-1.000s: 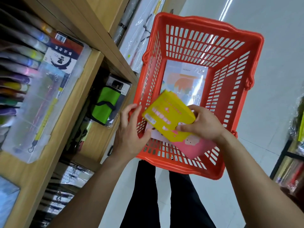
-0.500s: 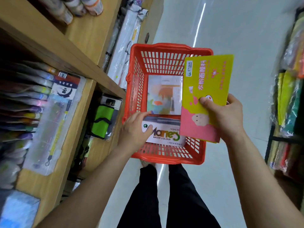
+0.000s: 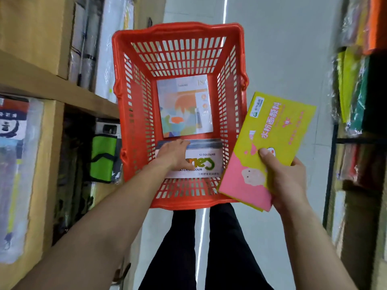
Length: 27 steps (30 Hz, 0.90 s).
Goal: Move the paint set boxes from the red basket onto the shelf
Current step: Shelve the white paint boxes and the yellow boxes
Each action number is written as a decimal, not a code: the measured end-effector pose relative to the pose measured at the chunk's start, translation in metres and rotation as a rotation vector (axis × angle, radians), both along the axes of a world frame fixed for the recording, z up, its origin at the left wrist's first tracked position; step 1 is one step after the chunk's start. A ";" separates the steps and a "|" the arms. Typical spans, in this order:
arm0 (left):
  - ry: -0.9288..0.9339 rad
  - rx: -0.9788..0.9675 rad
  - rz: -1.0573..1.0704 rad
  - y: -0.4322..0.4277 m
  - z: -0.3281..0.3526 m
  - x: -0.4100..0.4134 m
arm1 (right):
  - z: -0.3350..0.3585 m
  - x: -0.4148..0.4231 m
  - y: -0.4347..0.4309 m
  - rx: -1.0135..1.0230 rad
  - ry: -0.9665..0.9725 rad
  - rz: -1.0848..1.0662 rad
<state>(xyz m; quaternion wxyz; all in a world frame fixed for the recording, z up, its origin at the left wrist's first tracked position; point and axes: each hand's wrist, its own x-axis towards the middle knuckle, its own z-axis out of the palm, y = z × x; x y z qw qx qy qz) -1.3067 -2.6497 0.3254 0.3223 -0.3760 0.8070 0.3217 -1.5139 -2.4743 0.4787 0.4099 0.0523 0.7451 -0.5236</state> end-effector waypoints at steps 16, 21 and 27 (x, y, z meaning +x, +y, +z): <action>0.036 -0.020 0.010 0.000 -0.012 -0.005 | -0.009 0.001 -0.004 -0.073 -0.034 0.025; 0.107 -0.050 0.040 0.007 -0.012 0.003 | -0.014 -0.002 -0.003 -0.097 -0.085 0.042; 0.156 -0.081 0.059 0.012 -0.012 0.006 | -0.018 -0.003 -0.003 -0.132 -0.095 0.076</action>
